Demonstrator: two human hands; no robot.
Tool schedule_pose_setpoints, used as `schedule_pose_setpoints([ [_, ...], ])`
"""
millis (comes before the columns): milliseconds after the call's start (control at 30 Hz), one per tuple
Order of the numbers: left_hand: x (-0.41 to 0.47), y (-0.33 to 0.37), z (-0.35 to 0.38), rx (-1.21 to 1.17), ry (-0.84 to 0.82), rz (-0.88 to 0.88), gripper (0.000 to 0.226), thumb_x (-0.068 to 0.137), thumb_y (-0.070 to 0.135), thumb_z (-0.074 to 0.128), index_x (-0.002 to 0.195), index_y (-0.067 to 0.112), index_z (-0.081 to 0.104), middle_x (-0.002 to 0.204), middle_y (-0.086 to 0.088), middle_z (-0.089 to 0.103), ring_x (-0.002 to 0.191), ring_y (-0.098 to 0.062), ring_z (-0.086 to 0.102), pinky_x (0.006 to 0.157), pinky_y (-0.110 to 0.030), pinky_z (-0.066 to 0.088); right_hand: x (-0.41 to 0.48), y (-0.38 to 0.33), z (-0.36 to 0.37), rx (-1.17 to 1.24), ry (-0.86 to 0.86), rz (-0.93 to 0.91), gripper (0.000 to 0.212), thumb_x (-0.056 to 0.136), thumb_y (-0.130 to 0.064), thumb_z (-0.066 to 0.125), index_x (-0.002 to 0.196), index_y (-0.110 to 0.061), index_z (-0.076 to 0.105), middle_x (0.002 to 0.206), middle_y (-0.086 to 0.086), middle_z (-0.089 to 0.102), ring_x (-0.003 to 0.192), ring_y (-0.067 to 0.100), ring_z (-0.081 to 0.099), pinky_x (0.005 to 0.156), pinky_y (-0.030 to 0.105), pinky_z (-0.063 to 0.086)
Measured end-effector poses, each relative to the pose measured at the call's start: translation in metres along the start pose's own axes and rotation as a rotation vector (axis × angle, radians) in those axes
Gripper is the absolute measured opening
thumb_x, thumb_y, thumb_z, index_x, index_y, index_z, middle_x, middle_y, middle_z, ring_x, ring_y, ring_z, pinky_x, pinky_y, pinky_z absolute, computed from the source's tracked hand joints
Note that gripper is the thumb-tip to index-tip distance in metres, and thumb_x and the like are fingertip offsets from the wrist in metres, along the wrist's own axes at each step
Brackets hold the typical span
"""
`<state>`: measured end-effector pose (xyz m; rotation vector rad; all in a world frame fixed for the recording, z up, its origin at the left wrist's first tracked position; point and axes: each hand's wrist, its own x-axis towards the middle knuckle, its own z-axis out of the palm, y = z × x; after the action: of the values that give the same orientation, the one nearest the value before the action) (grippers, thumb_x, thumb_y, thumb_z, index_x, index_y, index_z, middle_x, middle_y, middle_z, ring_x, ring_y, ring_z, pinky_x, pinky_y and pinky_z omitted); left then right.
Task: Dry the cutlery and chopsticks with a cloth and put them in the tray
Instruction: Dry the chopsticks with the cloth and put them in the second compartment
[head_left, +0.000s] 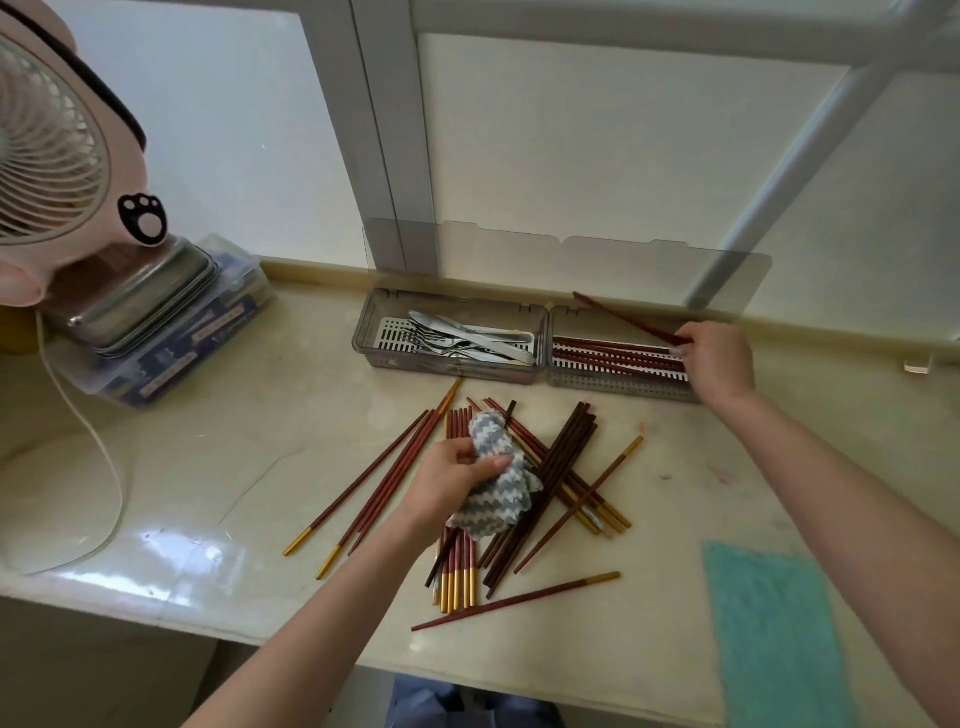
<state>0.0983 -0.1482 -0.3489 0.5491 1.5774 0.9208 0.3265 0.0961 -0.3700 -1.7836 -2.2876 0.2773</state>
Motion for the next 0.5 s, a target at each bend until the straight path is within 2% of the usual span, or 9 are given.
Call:
schedule_pose_setpoints([
  [100, -0.003, 0.000, -0.003, -0.032, -0.002, -0.015, 0.026, 0.083, 0.017, 0.066, 0.104, 0.001, 0.062, 0.092, -0.010, 0.071, 0.071, -0.011, 0.071, 0.056, -0.017, 0.052, 0.015, 0.011, 0.011, -0.136, -0.097, -0.010, 0.022, 0.088, -0.007, 0.060, 0.108, -0.004, 0.070, 0.101, 0.021, 0.069, 0.100, 0.038, 0.059, 0.088, 0.042, 0.049],
  [200, -0.002, -0.001, -0.010, -0.080, 0.026, -0.032, 0.030, 0.084, 0.020, 0.065, 0.108, 0.002, 0.063, 0.098, -0.012, 0.072, 0.084, -0.019, 0.071, 0.065, -0.024, 0.055, 0.020, 0.006, 0.016, -0.125, -0.138, 0.024, 0.051, 0.084, -0.010, 0.068, 0.133, -0.011, 0.052, 0.125, 0.018, 0.058, 0.116, 0.036, 0.052, 0.096, 0.042, 0.045],
  [233, -0.002, -0.002, -0.012, -0.100, 0.044, -0.043, 0.029, 0.086, 0.020, 0.063, 0.109, 0.002, 0.062, 0.098, -0.012, 0.072, 0.085, -0.021, 0.071, 0.067, -0.026, 0.055, 0.018, 0.003, 0.016, -0.098, -0.108, 0.014, 0.055, 0.084, -0.010, 0.068, 0.135, -0.012, 0.049, 0.129, 0.016, 0.055, 0.118, 0.034, 0.051, 0.096, 0.042, 0.044],
  [300, -0.002, -0.003, -0.015, -0.156, 0.085, -0.090, 0.025, 0.090, 0.018, 0.058, 0.109, 0.002, 0.061, 0.099, -0.013, 0.070, 0.086, -0.023, 0.069, 0.068, -0.029, 0.055, 0.008, -0.006, 0.017, 0.009, 0.002, -0.128, 0.042, 0.087, -0.007, 0.062, 0.127, -0.014, 0.055, 0.125, 0.010, 0.057, 0.111, 0.026, 0.055, 0.093, 0.039, 0.049],
  [367, -0.003, -0.004, -0.018, -0.222, 0.111, -0.151, 0.020, 0.093, 0.014, 0.052, 0.107, 0.002, 0.057, 0.099, -0.014, 0.068, 0.087, -0.024, 0.067, 0.069, -0.029, 0.054, -0.014, -0.014, 0.020, 0.096, 0.004, -0.368, 0.024, 0.087, -0.003, 0.059, 0.107, -0.015, 0.064, 0.106, 0.003, 0.062, 0.089, 0.015, 0.058, 0.078, 0.030, 0.053],
  [433, -0.003, -0.006, -0.021, -0.275, 0.139, -0.200, 0.017, 0.095, 0.011, 0.047, 0.107, 0.001, 0.055, 0.096, -0.014, 0.067, 0.085, -0.023, 0.066, 0.068, -0.029, 0.052, -0.037, -0.013, 0.031, 0.099, -0.186, -0.482, 0.024, 0.085, 0.001, 0.058, 0.094, -0.019, 0.067, 0.096, -0.003, 0.060, 0.083, 0.010, 0.056, 0.074, 0.026, 0.051],
  [500, -0.005, -0.007, -0.025, -0.307, 0.150, -0.225, 0.014, 0.096, 0.010, 0.043, 0.104, 0.003, 0.053, 0.094, -0.013, 0.066, 0.084, -0.023, 0.065, 0.067, -0.030, 0.051, -0.059, -0.006, 0.047, 0.044, -0.413, -0.492, 0.030, 0.081, 0.007, 0.057, 0.089, -0.021, 0.068, 0.094, -0.007, 0.054, 0.090, 0.011, 0.054, 0.081, 0.032, 0.051],
])
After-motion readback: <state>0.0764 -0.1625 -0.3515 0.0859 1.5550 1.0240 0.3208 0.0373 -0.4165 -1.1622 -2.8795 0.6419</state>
